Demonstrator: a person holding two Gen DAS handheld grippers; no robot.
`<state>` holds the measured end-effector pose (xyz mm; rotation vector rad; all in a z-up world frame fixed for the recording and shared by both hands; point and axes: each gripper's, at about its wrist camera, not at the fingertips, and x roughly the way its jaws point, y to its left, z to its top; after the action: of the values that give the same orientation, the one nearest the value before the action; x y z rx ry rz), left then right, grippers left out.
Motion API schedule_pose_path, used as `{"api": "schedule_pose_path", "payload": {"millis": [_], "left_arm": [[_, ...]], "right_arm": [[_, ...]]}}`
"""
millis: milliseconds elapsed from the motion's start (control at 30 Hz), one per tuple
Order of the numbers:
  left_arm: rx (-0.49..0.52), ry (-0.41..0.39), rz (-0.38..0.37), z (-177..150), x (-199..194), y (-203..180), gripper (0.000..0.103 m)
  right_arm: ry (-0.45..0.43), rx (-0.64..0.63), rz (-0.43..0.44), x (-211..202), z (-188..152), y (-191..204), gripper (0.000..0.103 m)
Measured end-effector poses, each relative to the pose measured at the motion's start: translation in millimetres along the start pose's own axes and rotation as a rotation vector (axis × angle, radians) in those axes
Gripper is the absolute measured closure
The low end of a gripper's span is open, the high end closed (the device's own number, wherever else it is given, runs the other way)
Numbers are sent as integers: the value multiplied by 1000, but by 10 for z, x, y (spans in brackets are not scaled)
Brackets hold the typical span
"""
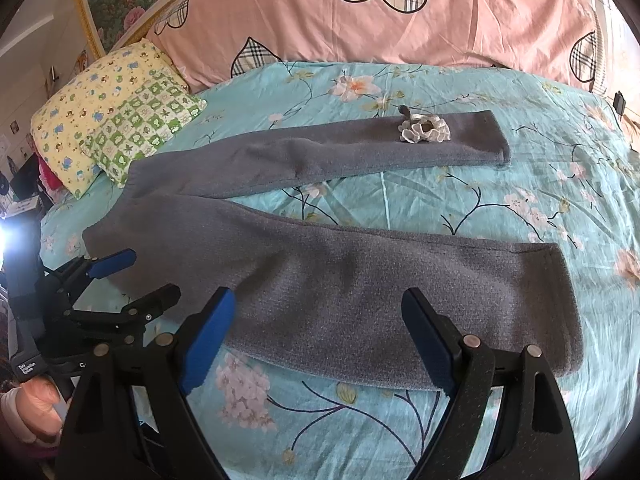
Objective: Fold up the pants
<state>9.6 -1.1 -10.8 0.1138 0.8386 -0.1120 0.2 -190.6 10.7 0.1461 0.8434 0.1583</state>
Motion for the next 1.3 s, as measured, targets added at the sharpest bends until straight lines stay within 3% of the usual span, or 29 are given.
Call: {"api": "schedule_pose_path", "payload": {"millis": [667,1067,1300], "left_arm": [[24,14,-39,162,93,61,14],[64,47,-83,506,354,81,14],[82,62,-132,899,613,94,14]], "right_arm": [[6,23,21,33,139,-58,18],[3,58,15,97,456,-382,18],[6,72,-5,163,712,-654,18]]}}
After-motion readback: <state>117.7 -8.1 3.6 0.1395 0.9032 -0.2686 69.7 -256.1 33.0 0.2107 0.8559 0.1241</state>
